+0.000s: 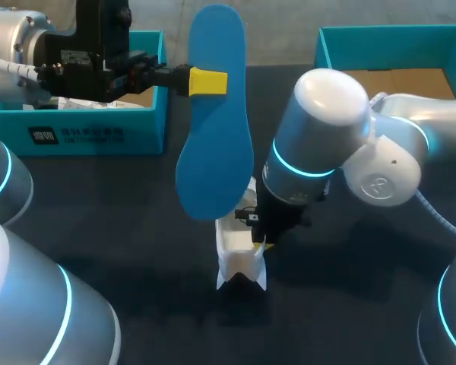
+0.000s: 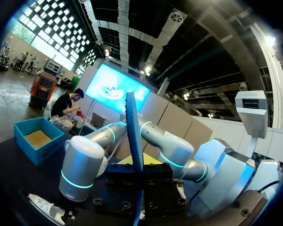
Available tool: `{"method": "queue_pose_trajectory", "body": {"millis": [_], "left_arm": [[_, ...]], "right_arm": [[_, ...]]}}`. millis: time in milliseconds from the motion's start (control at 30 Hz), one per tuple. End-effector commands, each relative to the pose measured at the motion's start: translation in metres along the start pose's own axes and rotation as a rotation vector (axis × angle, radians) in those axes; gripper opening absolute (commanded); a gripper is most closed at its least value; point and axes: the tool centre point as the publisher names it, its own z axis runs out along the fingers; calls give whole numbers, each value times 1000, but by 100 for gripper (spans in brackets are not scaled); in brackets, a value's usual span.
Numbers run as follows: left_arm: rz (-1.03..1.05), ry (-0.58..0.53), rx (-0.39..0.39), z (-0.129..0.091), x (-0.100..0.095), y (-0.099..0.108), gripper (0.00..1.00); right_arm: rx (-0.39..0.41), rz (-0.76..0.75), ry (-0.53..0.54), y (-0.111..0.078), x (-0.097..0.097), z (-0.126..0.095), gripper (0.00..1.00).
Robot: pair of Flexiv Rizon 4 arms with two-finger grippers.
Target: Take the shoe out of the shoebox, open the shoe tongue, remove and reinsert the insole, then place the shoe into the shoebox
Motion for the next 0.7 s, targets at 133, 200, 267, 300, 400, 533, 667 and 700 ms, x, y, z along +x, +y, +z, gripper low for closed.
{"method": "queue_pose_trajectory", "body": {"millis": [133, 200, 267, 300, 400, 533, 667, 700], "left_arm": [[-1, -1, -3, 1, 0, 0, 0], [-1, -1, -3, 1, 0, 0, 0], [-1, -1, -3, 1, 0, 0, 0], [-1, -1, -3, 1, 0, 0, 0], [-1, -1, -3, 1, 0, 0, 0], [-1, -1, -3, 1, 0, 0, 0], [-1, -1, -3, 1, 0, 0, 0], [-1, -1, -3, 1, 0, 0, 0]], "right_arm": [[11, -1, 19, 1, 0, 7, 42], [12, -1, 24, 0, 0, 7, 59], [12, 0, 25, -1, 0, 6, 84], [12, 0, 26, -1, 0, 5, 96], [9, 1, 27, -3, 0, 2, 100], [1, 6, 21, -6, 1, -5, 100], [-12, 7, 23, -10, 3, -14, 100], [-16, 8, 29, -11, 3, -16, 100]]}}
